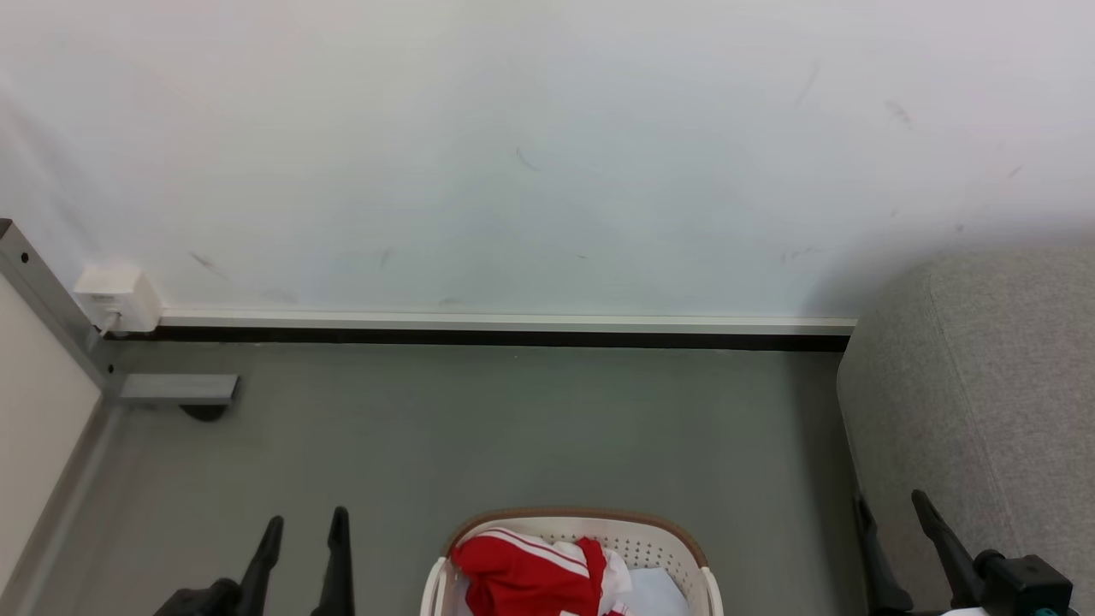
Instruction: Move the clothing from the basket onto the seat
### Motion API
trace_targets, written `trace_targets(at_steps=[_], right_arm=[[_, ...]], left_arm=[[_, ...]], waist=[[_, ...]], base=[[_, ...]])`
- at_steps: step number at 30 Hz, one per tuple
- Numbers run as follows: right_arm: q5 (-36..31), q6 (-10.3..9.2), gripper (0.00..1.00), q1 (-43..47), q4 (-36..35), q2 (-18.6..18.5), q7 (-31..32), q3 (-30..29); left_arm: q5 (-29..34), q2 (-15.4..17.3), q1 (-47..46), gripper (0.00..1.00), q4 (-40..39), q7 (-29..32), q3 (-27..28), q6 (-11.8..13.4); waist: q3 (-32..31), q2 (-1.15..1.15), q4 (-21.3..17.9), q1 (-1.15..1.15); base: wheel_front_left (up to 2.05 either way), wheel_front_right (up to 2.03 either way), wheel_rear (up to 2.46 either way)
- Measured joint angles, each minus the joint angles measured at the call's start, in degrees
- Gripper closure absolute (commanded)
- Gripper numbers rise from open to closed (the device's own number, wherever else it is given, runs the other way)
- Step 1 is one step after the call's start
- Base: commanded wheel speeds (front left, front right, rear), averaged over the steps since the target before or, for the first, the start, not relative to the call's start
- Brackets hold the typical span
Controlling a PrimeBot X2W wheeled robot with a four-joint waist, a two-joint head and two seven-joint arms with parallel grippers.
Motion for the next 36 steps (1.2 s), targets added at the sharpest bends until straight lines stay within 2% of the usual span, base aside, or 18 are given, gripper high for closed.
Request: trace_targets(at_steps=[14, 28, 36], right_arm=[[-2.0, 0.07, 0.00, 0.4, 0.6, -0.1, -1.6, 0.3], [-7.7, 0.08, 0.00, 0.4, 1.1, -0.4, -3.1, 0.9], [-8.4, 0.08, 0.00, 0.3, 1.7, -0.3, -3.6, 1.0]], left_arm=[[6.3, -0.6, 0.9, 0.00, 0.0, -1.5, 1.5, -0.6], [12.6, -1.3, 1.3, 0.00, -0.1, -3.1, 1.7, -0.7], [13.8, -1.6, 1.7, 0.00, 0.5, -3.6, 1.8, -0.8]], waist=[[0.2, 0.00, 0.1, 0.00], [0.5, 0.00, 0.0, 0.00], [0.6, 0.00, -0.2, 0.00]], base=[[0.00, 0.00, 0.00], [0.00, 0.00, 0.00], [0.00, 0.00, 0.00]])
